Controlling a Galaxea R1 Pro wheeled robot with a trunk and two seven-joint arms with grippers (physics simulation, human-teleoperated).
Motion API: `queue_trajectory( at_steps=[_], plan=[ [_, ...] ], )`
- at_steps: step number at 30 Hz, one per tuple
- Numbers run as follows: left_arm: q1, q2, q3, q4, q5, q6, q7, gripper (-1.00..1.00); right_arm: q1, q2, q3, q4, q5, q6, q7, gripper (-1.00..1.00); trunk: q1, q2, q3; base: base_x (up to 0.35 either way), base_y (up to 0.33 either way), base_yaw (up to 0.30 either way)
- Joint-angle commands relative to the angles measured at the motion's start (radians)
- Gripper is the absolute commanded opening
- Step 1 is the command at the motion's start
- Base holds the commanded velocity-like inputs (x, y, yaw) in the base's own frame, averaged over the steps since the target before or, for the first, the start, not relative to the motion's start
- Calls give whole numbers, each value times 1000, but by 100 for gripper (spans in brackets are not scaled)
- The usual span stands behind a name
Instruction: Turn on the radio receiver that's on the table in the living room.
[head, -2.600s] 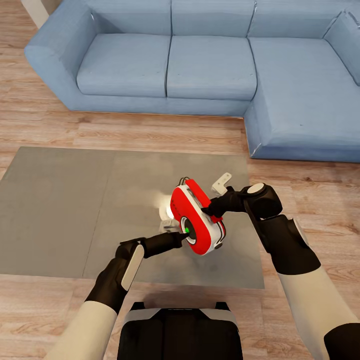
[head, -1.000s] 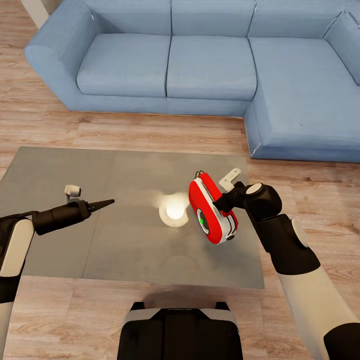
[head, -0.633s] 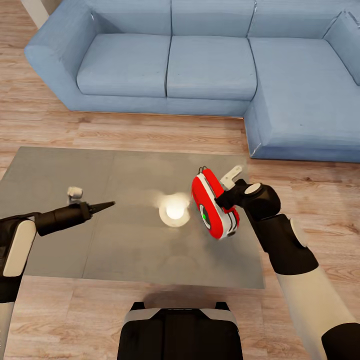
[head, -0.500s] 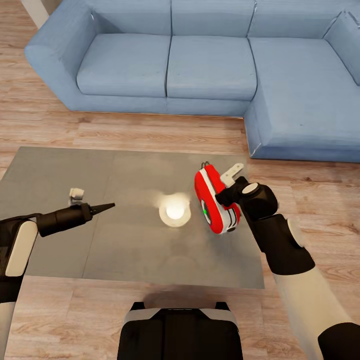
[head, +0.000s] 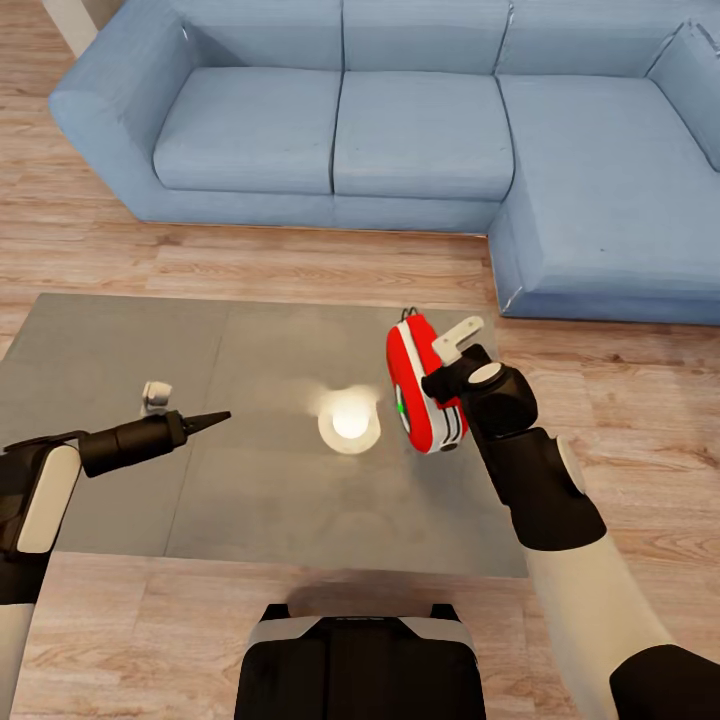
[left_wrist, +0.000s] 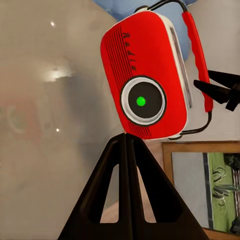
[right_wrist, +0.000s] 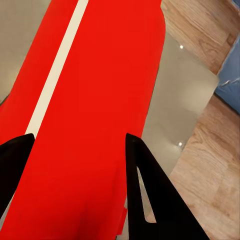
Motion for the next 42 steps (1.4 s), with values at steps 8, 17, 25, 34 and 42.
queue_trajectory(
  at_steps=[8, 17, 25, 34, 42],
  plan=[
    [0, -1, 1, 26, -4, -3, 1, -100, 6, 18, -4, 7, -84, 0, -95, -100, 0, 0, 0, 0, 0, 0],
    [0, -2, -3, 113, -7, -53, 1, -100, 34, 10, -1, 44, -428, -43, -439, -100, 0, 0, 0, 0, 0, 0],
    [0, -2, -3, 123, -14, -55, 1, -100, 38, 10, 0, 63, -464, -56, -485, -100, 0, 0, 0, 0, 0, 0],
    [0, -3, -3, 137, -19, -73, 1, -100, 57, 13, 1, 152, -485, -155, -520, -100, 0, 0, 0, 0, 0, 0],
    [0, -3, -2, 158, -18, -85, 1, -100, 57, 17, 2, 210, -486, -191, -558, -100, 0, 0, 0, 0, 0, 0]
  ],
)
